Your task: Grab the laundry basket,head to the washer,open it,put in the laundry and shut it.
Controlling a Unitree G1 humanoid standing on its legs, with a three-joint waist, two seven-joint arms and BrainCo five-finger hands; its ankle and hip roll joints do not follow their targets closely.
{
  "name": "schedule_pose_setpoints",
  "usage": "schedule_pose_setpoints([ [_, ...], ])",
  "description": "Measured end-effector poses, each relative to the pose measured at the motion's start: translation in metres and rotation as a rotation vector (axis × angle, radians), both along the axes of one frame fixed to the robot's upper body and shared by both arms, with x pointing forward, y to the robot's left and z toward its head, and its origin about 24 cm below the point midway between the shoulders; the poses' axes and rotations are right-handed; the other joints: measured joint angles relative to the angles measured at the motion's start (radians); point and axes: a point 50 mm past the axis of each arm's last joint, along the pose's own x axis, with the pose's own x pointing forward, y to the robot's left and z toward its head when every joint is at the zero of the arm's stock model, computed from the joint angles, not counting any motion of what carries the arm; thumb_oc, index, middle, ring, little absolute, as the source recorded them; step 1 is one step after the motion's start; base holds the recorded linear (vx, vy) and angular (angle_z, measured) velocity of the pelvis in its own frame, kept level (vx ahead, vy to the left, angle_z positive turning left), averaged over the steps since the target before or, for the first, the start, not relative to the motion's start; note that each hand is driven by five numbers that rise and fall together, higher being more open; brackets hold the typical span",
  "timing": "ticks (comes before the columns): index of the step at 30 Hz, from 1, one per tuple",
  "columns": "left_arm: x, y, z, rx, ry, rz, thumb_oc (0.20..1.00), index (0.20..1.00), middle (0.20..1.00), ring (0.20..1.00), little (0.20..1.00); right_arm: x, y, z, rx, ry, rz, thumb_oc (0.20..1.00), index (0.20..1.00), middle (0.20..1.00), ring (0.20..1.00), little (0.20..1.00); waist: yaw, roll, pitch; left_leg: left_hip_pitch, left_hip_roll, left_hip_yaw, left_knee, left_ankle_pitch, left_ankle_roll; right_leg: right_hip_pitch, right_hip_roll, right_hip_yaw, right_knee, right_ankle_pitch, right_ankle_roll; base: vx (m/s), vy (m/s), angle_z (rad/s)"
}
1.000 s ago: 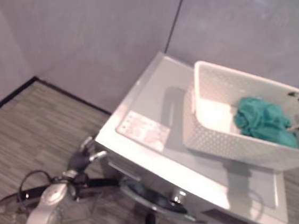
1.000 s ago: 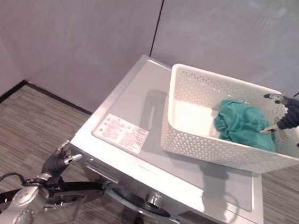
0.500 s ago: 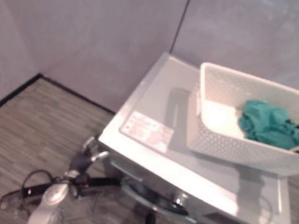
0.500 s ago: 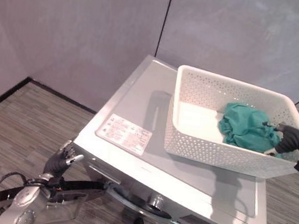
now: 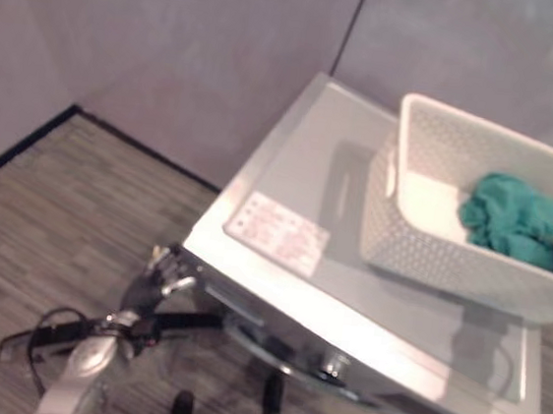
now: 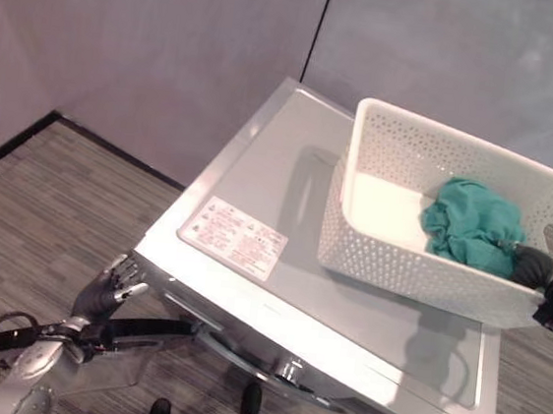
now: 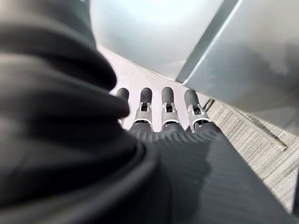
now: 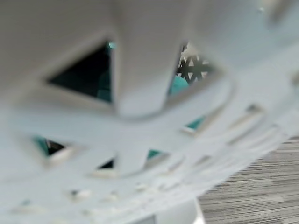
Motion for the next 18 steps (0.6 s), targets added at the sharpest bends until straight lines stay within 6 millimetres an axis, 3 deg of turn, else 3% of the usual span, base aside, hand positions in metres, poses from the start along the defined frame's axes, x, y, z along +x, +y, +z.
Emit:
schedule_pose_setpoints([
  [2, -0.003, -0.001, -0.005, -0.001, 0.03, -0.007, 1.0, 1.0, 1.0, 1.0, 1.0, 0.005, 0.0, 0.007, -0.012, -0.02, -0.008, 1.0, 1.0, 1.0, 1.0, 1.0, 0.003, 0.001, 0.009, -0.008, 0.001, -0.003, 0.0, 0.005, -0.002, -0.007, 0.0, -0.007, 0.0, 0.001, -0.001, -0.03, -0.033, 0.08],
  [3, -0.006, -0.001, -0.007, -0.005, 0.039, -0.001, 1.0, 1.0, 1.0, 1.0, 1.0, 0.008, 0.0, 0.01, -0.014, -0.028, -0.012, 0.542, 0.542, 0.542, 0.542, 0.542, 0.003, 0.001, 0.01, -0.016, 0.002, -0.003, 0.003, 0.005, -0.003, -0.012, 0.001, -0.008, 0.0, 0.001, -0.001, -0.01, -0.027, 0.07],
  [4, -0.007, -0.002, -0.007, -0.01, 0.04, -0.002, 1.0, 1.0, 1.0, 1.0, 1.0, 0.01, 0.002, 0.01, -0.011, -0.034, -0.009, 0.485, 0.485, 0.485, 0.485, 0.485, 0.005, 0.001, 0.012, -0.021, 0.003, -0.005, 0.005, 0.006, -0.004, -0.015, 0.002, -0.011, 0.0, 0.001, -0.002, -0.01, -0.036, 0.04],
  [5, -0.007, -0.002, -0.008, -0.01, 0.043, 0.001, 1.0, 1.0, 1.0, 1.0, 1.0, 0.012, 0.003, 0.011, -0.006, -0.044, -0.009, 0.228, 0.228, 0.228, 0.228, 0.228, 0.005, 0.0, 0.014, -0.028, 0.004, -0.007, 0.008, 0.006, -0.004, -0.017, 0.003, -0.012, 0.0, 0.001, -0.002, 0.01, -0.028, 0.1],
  [6, -0.006, -0.002, -0.007, -0.01, 0.042, 0.009, 1.0, 1.0, 1.0, 1.0, 1.0, 0.013, 0.004, 0.014, -0.009, -0.05, -0.005, 0.2, 0.2, 0.2, 0.2, 0.2, 0.004, -0.002, 0.015, -0.03, 0.007, -0.012, 0.007, 0.007, -0.006, -0.021, 0.005, -0.016, 0.0, -0.001, -0.005, 0.01, -0.027, 0.08],
  [18, -0.013, -0.004, -0.013, -0.02, 0.071, 0.014, 1.0, 1.0, 1.0, 1.0, 1.0, 0.012, 0.011, 0.012, 0.002, -0.028, 0.041, 0.2, 0.2, 0.2, 0.2, 0.2, 0.004, -0.002, 0.015, -0.026, 0.016, -0.015, 0.001, 0.008, -0.008, -0.015, 0.015, -0.019, 0.0, -0.005, -0.014, 0.01, -0.006, 0.01],
])
